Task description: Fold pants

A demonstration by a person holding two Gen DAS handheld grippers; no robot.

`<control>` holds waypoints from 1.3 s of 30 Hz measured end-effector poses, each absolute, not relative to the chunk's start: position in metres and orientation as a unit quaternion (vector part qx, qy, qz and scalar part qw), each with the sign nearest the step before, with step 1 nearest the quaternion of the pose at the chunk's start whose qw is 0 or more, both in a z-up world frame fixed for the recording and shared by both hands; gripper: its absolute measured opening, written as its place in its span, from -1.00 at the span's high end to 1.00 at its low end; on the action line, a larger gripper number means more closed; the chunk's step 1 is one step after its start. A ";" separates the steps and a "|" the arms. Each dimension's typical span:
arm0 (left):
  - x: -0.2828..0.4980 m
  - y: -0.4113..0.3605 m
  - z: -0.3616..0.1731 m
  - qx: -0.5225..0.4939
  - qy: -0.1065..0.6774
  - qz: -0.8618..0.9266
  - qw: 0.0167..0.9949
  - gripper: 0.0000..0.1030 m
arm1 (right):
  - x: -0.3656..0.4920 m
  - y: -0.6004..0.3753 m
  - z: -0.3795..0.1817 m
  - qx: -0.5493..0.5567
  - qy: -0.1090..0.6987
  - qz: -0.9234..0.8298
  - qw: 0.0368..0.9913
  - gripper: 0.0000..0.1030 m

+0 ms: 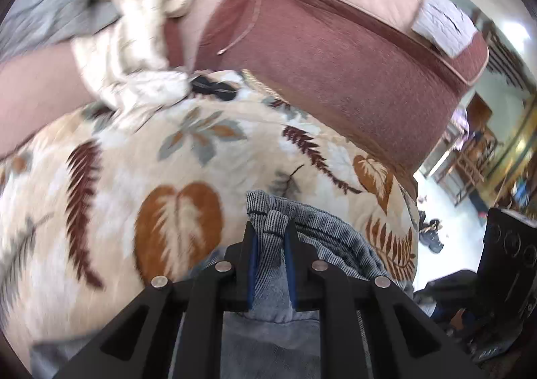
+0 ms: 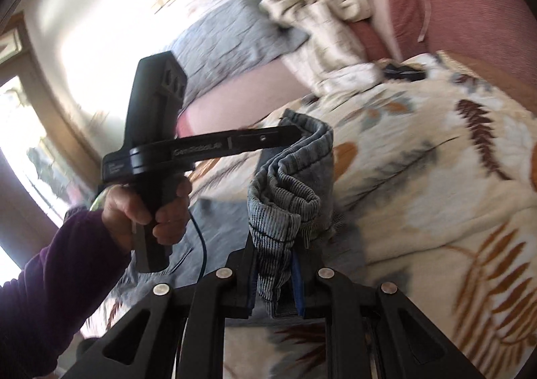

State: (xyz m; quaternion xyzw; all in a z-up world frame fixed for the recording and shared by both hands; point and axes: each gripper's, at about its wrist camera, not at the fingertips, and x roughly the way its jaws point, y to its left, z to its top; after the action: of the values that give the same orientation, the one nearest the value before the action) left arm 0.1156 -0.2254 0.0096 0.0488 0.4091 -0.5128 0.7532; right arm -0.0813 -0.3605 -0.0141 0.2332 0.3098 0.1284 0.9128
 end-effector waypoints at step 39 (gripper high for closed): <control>0.033 -0.074 -0.057 -0.248 0.480 -0.349 0.766 -0.28 | -0.072 -0.342 -0.029 0.203 0.312 0.055 0.927 -0.15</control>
State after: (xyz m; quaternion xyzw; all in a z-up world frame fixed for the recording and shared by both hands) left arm 0.0334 -0.0737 -0.0567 -0.2482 0.4799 -0.3489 0.7657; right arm -0.0718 -0.3417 -0.0293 0.2033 0.3116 0.0549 0.9266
